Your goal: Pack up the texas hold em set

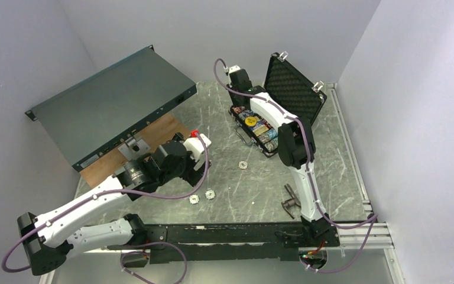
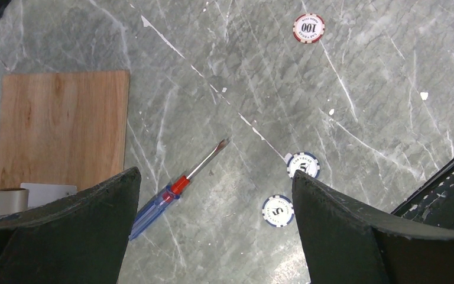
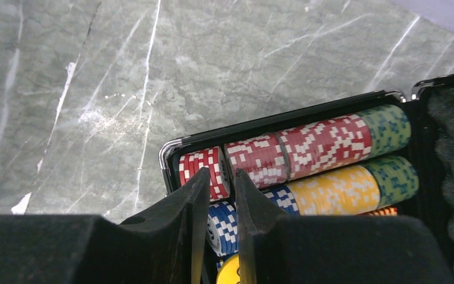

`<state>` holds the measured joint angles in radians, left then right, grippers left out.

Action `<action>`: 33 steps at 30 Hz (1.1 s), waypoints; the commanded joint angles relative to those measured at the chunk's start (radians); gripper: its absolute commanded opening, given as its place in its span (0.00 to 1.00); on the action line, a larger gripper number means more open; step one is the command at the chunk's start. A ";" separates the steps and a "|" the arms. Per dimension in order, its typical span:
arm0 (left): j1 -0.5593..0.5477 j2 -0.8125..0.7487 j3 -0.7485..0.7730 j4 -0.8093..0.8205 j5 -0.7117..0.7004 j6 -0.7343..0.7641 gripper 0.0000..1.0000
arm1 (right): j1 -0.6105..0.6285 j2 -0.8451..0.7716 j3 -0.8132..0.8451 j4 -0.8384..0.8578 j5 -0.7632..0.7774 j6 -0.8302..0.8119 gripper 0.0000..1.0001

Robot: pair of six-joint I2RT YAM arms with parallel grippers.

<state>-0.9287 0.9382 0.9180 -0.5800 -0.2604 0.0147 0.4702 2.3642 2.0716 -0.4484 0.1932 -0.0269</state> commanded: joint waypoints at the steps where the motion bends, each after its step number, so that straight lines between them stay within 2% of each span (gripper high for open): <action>1: 0.008 0.006 0.019 0.040 -0.019 -0.007 0.99 | -0.008 -0.094 0.010 -0.021 -0.009 0.021 0.25; 4: 0.012 0.016 0.016 0.051 -0.011 -0.008 0.99 | -0.003 -0.156 -0.061 -0.025 -0.023 0.067 0.30; 6: 0.012 0.028 0.018 0.054 0.001 -0.027 0.99 | -0.001 -0.242 -0.167 -0.016 -0.034 0.142 0.34; 8: 0.012 0.042 0.023 0.063 0.036 -0.062 0.99 | -0.002 -0.360 -0.322 0.024 -0.070 0.236 0.44; 11: 0.013 0.088 0.032 0.103 0.110 -0.111 0.99 | 0.000 -0.606 -0.675 0.181 -0.174 0.363 0.57; 13: 0.012 0.140 0.046 0.127 0.146 -0.175 0.99 | 0.002 -0.748 -0.868 0.251 -0.188 0.428 0.68; 17: 0.008 0.303 0.057 0.259 0.219 -0.314 0.99 | -0.001 -0.988 -1.111 0.257 -0.185 0.497 0.75; 22: 0.006 0.607 0.244 0.228 0.197 -0.421 0.99 | -0.004 -1.307 -1.335 0.200 -0.035 0.587 0.77; 23: 0.003 0.665 0.288 0.211 0.189 -0.430 0.99 | -0.005 -1.371 -1.399 0.186 0.011 0.623 0.80; 25: -0.004 0.786 0.377 0.195 0.161 -0.434 0.99 | -0.009 -1.526 -1.504 0.176 0.087 0.693 0.93; 27: -0.023 0.888 0.470 0.153 0.110 -0.430 0.99 | -0.013 -1.637 -1.588 0.168 0.110 0.742 0.99; 30: -0.048 1.024 0.606 0.071 0.047 -0.426 0.97 | -0.014 -1.747 -1.641 0.145 0.116 0.763 1.00; 33: -0.060 1.103 0.677 0.039 0.008 -0.433 0.93 | -0.016 -1.801 -1.629 0.110 0.135 0.735 1.00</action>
<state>-0.9642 1.9800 1.4967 -0.4633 -0.1692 -0.3908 0.4576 0.6186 0.4305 -0.3218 0.2623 0.6777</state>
